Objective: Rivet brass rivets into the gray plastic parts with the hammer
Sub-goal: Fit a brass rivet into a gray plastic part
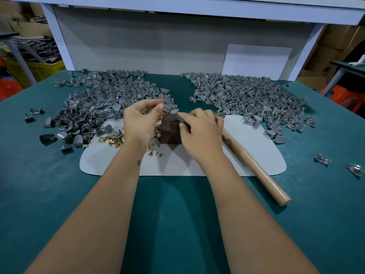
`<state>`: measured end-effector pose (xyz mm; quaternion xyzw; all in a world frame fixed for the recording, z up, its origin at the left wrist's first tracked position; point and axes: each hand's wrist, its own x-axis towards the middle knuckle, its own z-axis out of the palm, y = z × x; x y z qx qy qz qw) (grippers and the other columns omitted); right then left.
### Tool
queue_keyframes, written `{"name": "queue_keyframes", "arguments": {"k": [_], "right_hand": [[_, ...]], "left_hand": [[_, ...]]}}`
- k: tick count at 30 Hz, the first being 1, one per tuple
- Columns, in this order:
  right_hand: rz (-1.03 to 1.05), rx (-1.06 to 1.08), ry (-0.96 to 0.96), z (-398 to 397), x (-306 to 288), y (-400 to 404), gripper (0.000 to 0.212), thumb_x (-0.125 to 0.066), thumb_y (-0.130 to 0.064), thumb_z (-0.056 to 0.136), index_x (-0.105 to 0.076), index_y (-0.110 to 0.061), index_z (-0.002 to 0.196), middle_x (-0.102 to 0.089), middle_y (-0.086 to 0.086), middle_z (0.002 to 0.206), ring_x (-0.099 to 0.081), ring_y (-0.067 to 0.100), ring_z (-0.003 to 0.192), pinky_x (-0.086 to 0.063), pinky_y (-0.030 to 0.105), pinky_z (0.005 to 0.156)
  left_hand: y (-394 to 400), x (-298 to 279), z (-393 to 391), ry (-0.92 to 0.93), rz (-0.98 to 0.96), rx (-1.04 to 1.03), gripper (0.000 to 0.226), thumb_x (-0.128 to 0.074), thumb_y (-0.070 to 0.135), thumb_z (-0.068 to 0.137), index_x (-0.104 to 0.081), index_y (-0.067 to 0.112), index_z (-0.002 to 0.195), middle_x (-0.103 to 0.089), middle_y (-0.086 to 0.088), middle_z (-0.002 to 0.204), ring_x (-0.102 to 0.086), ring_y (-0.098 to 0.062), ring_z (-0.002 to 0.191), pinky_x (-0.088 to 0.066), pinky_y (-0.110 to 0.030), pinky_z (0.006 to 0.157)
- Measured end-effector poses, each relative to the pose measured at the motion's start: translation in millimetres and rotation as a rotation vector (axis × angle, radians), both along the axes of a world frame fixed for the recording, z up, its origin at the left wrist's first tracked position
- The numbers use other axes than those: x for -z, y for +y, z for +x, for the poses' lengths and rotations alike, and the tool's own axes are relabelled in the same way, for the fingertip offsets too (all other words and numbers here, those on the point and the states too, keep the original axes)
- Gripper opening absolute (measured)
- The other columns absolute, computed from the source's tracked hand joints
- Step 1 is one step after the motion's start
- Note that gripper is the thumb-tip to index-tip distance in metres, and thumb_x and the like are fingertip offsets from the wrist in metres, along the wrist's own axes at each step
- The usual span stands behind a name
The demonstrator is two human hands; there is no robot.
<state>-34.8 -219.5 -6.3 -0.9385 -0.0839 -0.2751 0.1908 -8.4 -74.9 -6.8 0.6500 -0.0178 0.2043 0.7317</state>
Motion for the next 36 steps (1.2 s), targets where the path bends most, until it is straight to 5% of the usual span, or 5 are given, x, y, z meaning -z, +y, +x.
{"name": "queue_keyframes", "arguments": {"k": [12,19,26,31,36], "right_hand": [[-0.054,-0.152,0.031,-1.1,-4.5,0.3,0.026,-0.047,-0.025,0.094,-0.064,-0.026,0.114,-0.062,-0.01,0.114,-0.045,0.017,0.111,-0.025,0.033,0.093],[-0.101,-0.326,0.01,-1.4,-8.2,5.0,0.022,-0.047,-0.008,0.09,-0.069,-0.006,0.094,-0.067,0.006,0.094,-0.052,0.025,0.095,-0.039,0.036,0.087],[0.335,-0.205,-0.113,-3.6,-6.8,6.8,0.01,-0.066,-0.009,0.083,-0.074,-0.012,0.089,-0.069,-0.001,0.088,-0.055,0.018,0.092,-0.034,0.018,0.079],[0.634,-0.118,-0.006,-3.1,-10.2,-1.2,0.02,-0.068,-0.007,0.079,-0.067,-0.027,0.078,-0.063,-0.016,0.073,-0.06,0.005,0.078,-0.048,0.022,0.075],[0.743,-0.092,0.031,-2.4,-12.4,-1.4,0.022,-0.068,-0.004,0.081,-0.07,-0.022,0.094,-0.063,-0.014,0.076,-0.06,0.0,0.073,-0.049,0.015,0.074]], "left_hand": [[-2.7,1.1,0.0,-0.006,0.021,0.014,0.017,-0.067,0.009,0.091,-0.072,0.024,0.087,-0.075,0.006,0.083,-0.069,-0.005,0.079,-0.054,-0.018,0.074],[-4.9,0.1,0.4,-0.004,0.058,0.003,0.02,-0.067,0.007,0.091,-0.07,0.025,0.084,-0.072,0.009,0.078,-0.066,0.001,0.072,-0.053,-0.015,0.071],[-3.3,1.1,1.8,-0.006,0.075,0.044,0.019,-0.067,0.006,0.09,-0.072,0.024,0.087,-0.074,0.001,0.087,-0.07,-0.011,0.084,-0.056,-0.025,0.084],[-4.3,-4.7,2.4,-0.071,0.097,0.101,0.027,-0.067,-0.002,0.088,-0.072,0.024,0.091,-0.075,0.015,0.086,-0.07,0.0,0.089,-0.053,-0.015,0.082],[-6.9,-5.4,0.9,-0.095,0.04,0.189,0.024,-0.067,-0.005,0.087,-0.07,0.016,0.097,-0.075,0.009,0.09,-0.071,-0.005,0.091,-0.055,-0.019,0.08]]}}
